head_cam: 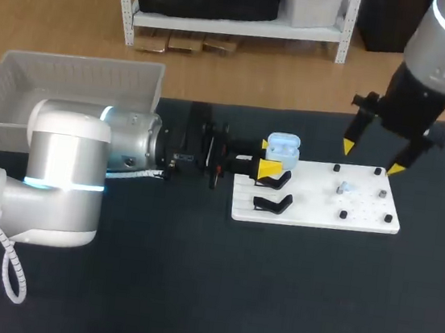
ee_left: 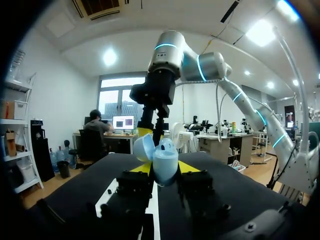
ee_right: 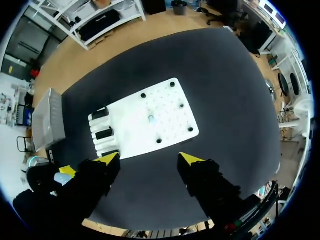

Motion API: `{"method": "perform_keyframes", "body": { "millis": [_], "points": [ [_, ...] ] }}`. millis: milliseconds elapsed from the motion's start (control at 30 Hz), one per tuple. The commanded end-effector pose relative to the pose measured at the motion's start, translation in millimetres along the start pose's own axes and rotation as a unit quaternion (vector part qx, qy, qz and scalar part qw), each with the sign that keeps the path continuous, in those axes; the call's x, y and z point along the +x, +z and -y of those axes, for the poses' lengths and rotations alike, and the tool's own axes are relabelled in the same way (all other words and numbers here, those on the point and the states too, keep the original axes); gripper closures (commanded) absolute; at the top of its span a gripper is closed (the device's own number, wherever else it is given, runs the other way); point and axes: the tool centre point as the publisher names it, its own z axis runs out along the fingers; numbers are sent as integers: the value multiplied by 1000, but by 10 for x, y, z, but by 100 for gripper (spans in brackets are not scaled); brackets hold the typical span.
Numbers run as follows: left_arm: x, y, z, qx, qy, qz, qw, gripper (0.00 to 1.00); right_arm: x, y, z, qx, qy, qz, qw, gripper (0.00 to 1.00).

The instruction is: Pick up each earbud case from the left stands, insert the matching earbuds, close the lid, and place the case in the box.

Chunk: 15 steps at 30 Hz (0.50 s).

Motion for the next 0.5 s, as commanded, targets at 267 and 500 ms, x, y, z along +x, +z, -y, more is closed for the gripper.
{"method": "perform_keyframes", "body": {
  "millis": [267,500],
  "points": [
    [10,1,5,-1,1,2,1000,100,-107,459,53,10,-5,-20,1000,51],
    [10,1,5,-1,1,2,1000,100,-106,657,48,19,-12,-30,999,52]
  ]
}}
